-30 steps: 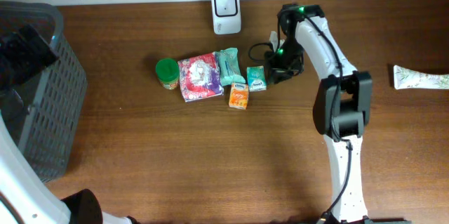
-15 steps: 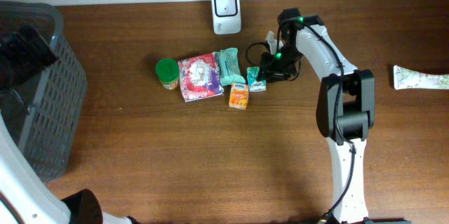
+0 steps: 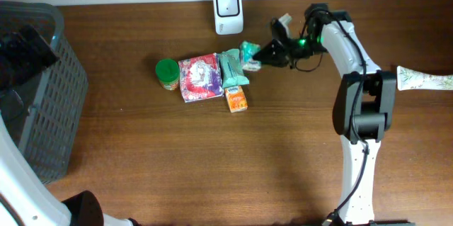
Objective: Scan the item barcode
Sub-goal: 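Hold the green tissue pack up to the scanner window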
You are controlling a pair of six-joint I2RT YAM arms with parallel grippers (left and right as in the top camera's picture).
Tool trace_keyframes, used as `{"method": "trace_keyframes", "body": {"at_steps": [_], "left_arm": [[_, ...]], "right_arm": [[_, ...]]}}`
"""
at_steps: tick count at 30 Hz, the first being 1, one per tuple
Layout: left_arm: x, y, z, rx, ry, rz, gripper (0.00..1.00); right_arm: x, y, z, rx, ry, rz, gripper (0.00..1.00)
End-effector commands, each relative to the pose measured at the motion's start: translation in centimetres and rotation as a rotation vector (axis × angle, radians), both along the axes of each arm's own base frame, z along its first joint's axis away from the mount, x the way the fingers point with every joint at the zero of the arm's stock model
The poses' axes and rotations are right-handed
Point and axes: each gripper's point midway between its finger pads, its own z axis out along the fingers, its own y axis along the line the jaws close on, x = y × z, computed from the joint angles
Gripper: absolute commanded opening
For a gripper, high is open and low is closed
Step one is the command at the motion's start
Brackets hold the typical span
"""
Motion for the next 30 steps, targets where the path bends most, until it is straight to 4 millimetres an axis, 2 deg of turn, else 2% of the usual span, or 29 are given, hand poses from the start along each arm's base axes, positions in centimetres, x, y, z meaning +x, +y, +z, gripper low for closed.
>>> {"method": "trace_keyframes", "body": {"at_steps": [1, 4, 9, 11, 14, 16, 17, 25, 30], "left_arm": [[-0.2, 0.0, 0.2, -0.006, -0.008, 0.01, 0.99], [-0.2, 0.0, 0.2, -0.006, -0.008, 0.01, 0.99], [-0.2, 0.0, 0.2, -0.006, -0.008, 0.01, 0.99], [-0.2, 0.0, 0.2, -0.006, -0.008, 0.01, 0.99], [-0.2, 0.0, 0.2, -0.006, -0.008, 0.01, 0.99], [-0.2, 0.0, 0.2, -0.006, -0.008, 0.01, 0.99], [-0.2, 0.0, 0.2, -0.006, -0.008, 0.01, 0.99], [-0.2, 0.0, 0.2, -0.006, -0.008, 0.01, 0.99], [-0.2, 0.0, 0.2, -0.006, -0.008, 0.01, 0.99]], "right_arm": [[0.1, 0.9, 5.7, 0.287, -0.118, 0.022, 0.04], [0.0, 1.3, 5.8, 0.294, -0.12, 0.03, 0.04], [-0.9, 3.4, 6.0, 0.303, -0.217, 0.091, 0.04], [-0.9, 4.7, 7.5, 0.311, -0.285, 0.128, 0.04], [-0.6, 6.0, 11.6, 0.327, -0.437, 0.176, 0.04], [-0.3, 6.0, 13.8, 0.335, -0.561, 0.193, 0.04], [-0.3, 6.0, 14.1, 0.336, -0.583, 0.195, 0.04], [0.2, 5.0, 13.9, 0.33, -0.591, 0.176, 0.04], [0.9, 3.1, 13.9, 0.317, -0.571, 0.133, 0.04]]}}
